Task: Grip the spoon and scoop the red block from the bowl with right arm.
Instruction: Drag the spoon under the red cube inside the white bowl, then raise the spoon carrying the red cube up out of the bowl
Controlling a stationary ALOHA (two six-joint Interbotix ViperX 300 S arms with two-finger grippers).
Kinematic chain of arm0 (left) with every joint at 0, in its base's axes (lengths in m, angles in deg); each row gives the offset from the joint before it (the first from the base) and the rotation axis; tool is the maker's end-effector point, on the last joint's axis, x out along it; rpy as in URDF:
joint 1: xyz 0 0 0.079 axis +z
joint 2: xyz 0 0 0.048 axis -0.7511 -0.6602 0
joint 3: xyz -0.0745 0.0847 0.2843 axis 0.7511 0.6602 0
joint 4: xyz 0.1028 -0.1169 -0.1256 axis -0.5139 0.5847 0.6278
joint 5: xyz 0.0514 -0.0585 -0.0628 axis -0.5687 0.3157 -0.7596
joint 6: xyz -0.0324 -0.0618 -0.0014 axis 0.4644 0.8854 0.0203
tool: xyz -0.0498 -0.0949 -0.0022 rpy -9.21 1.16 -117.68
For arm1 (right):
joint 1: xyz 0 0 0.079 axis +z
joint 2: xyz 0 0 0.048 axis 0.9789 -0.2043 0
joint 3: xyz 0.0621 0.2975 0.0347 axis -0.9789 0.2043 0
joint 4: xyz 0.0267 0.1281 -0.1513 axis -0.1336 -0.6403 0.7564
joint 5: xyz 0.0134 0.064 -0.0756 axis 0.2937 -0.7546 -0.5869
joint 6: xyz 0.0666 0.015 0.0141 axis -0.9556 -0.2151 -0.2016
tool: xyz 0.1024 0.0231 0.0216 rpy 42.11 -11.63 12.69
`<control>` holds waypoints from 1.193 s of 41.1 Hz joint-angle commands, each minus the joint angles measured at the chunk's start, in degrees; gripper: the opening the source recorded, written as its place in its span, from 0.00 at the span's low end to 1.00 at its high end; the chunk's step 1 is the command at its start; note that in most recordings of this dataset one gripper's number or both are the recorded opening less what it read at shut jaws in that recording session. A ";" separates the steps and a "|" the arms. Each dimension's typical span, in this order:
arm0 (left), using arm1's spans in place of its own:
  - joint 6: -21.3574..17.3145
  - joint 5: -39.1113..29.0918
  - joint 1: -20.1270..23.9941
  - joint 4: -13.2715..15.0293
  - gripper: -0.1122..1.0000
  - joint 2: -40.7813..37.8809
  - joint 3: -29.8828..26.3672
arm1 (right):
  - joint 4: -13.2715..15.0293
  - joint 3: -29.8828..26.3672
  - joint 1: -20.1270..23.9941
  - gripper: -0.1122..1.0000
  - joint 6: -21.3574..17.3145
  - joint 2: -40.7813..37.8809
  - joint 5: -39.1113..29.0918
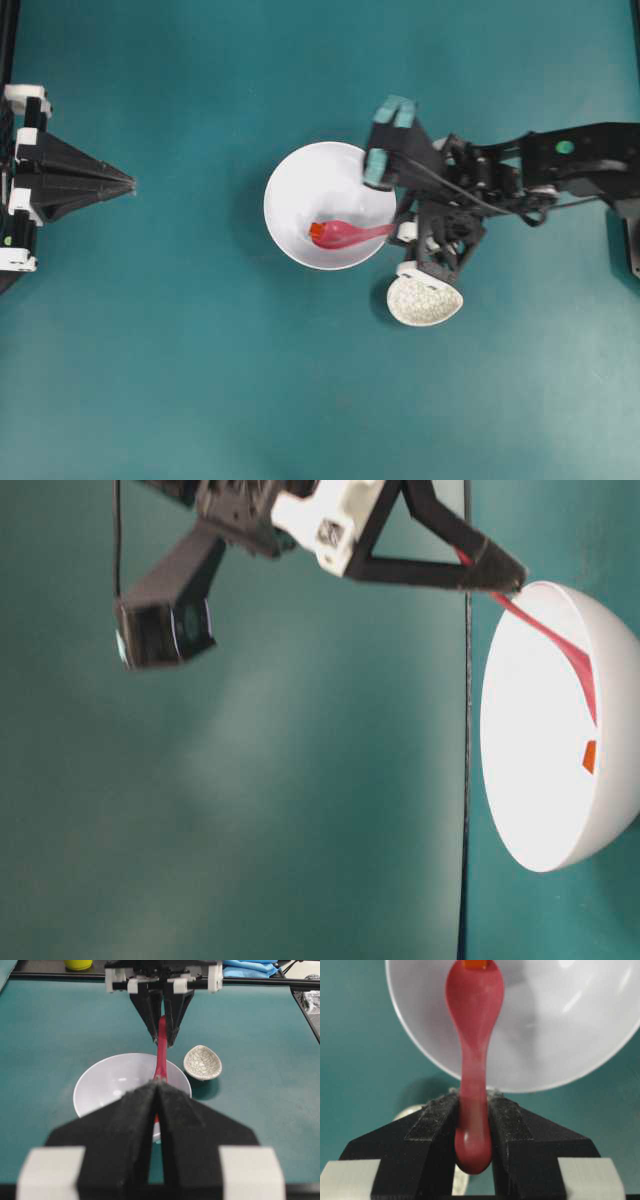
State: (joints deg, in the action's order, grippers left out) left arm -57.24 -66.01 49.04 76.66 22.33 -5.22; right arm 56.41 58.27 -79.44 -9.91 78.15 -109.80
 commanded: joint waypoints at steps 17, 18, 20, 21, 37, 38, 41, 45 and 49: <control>0.53 0.26 0.09 -0.09 0.10 -0.26 -1.58 | 0.26 1.58 0.26 0.30 0.09 3.78 12.30; 0.62 0.18 0.09 -0.18 0.10 -0.26 -1.58 | 0.35 1.67 0.26 0.30 0.09 3.87 12.92; 0.62 0.18 0.09 -0.18 0.10 -0.26 -1.58 | 0.62 1.67 0.26 0.30 0.09 3.96 14.33; 0.70 0.18 0.09 -0.09 0.10 -0.26 -1.58 | 0.79 1.58 0.26 0.30 0.09 3.96 15.03; 1.05 -0.70 0.09 -0.09 0.10 -0.18 -1.67 | 0.88 -0.79 -0.09 0.30 0.09 8.26 16.96; 1.05 -0.79 0.09 -0.09 0.10 -0.26 -1.58 | 0.88 -0.88 -0.18 0.30 0.09 8.96 16.96; 1.05 -1.23 0.09 -0.18 0.10 -0.26 -1.58 | 0.88 -1.05 -0.35 0.30 0.09 10.72 16.96; 0.97 -1.85 0.09 -0.09 0.10 -0.18 -1.58 | 0.97 -1.14 -0.70 0.30 0.09 13.27 16.79; 0.62 -2.37 0.09 -0.18 0.10 -0.18 -1.58 | 0.88 -0.79 -1.32 0.30 0.00 15.56 16.44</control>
State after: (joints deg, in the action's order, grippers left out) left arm -56.36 -68.29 49.04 76.66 22.33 -5.22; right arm 57.20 58.88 -80.24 -9.91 90.98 -93.54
